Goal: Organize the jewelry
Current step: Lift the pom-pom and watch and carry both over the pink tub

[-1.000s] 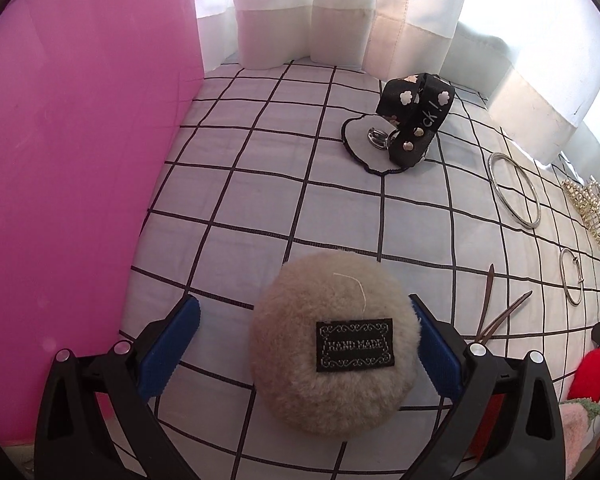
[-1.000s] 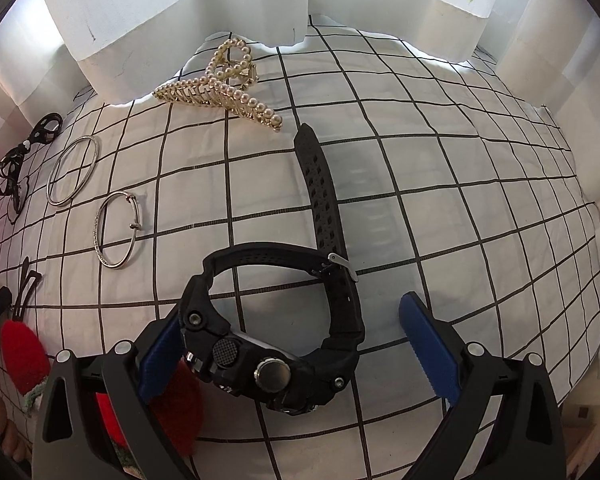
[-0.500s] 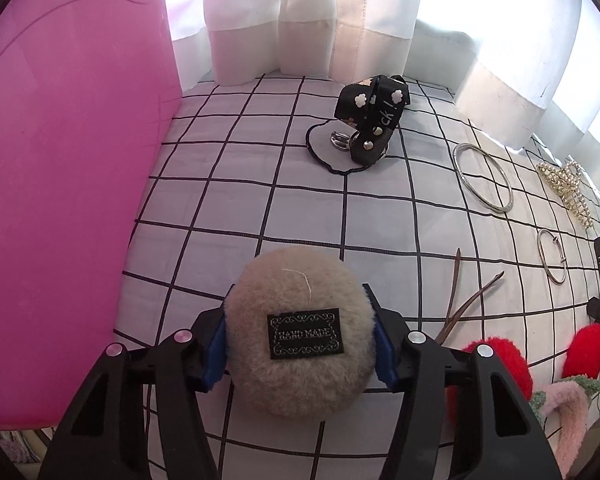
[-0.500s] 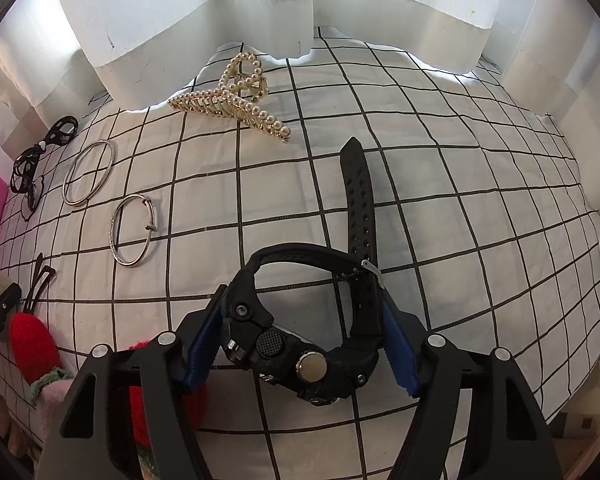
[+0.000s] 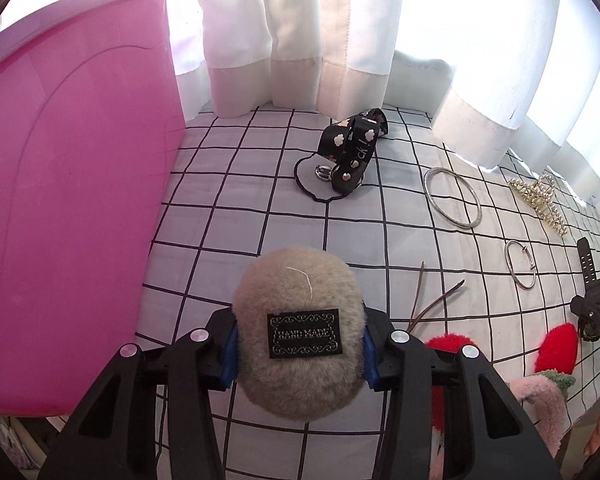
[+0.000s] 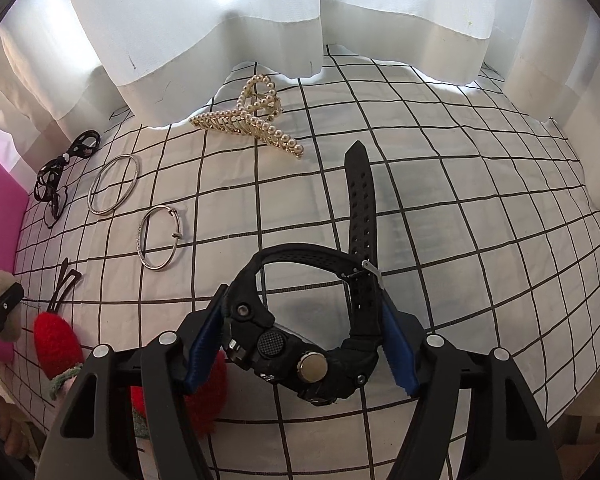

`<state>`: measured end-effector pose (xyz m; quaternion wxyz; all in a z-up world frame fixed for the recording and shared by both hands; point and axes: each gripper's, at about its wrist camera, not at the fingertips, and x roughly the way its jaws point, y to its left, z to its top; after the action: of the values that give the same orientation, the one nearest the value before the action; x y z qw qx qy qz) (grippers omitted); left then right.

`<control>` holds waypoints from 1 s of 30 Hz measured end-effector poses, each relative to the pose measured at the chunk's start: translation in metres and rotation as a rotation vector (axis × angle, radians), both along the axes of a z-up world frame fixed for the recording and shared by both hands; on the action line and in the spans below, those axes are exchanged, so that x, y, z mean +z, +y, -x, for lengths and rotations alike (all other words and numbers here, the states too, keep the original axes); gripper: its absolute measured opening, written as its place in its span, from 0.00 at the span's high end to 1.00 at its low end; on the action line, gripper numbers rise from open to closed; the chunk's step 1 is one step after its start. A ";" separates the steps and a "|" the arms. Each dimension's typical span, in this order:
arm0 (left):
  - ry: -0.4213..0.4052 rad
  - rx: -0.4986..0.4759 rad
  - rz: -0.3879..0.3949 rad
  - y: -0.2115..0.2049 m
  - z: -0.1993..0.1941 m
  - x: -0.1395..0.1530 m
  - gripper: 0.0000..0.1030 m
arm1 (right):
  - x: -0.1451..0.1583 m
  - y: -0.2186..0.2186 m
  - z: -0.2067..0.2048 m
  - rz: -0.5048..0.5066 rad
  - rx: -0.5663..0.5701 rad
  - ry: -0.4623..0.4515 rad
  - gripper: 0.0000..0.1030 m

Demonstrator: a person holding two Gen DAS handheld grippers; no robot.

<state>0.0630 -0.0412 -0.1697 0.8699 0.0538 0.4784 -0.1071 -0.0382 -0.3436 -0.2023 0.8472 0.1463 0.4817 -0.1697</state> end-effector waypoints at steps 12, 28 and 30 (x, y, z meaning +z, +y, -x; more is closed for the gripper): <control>-0.049 -0.010 0.048 -0.006 0.013 0.043 0.57 | 0.033 0.012 -0.001 0.025 0.045 -0.046 0.35; -0.233 -0.025 0.112 0.003 0.028 0.166 0.57 | 0.134 0.086 -0.017 0.081 0.229 -0.218 0.35; -0.256 -0.013 0.117 0.010 0.026 0.181 0.57 | 0.148 0.104 -0.024 0.082 0.270 -0.250 0.35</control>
<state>0.0369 -0.0317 0.0112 0.9248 0.0193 0.3560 -0.1330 -0.0144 -0.2398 -0.0547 0.9208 0.0655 0.3807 -0.0545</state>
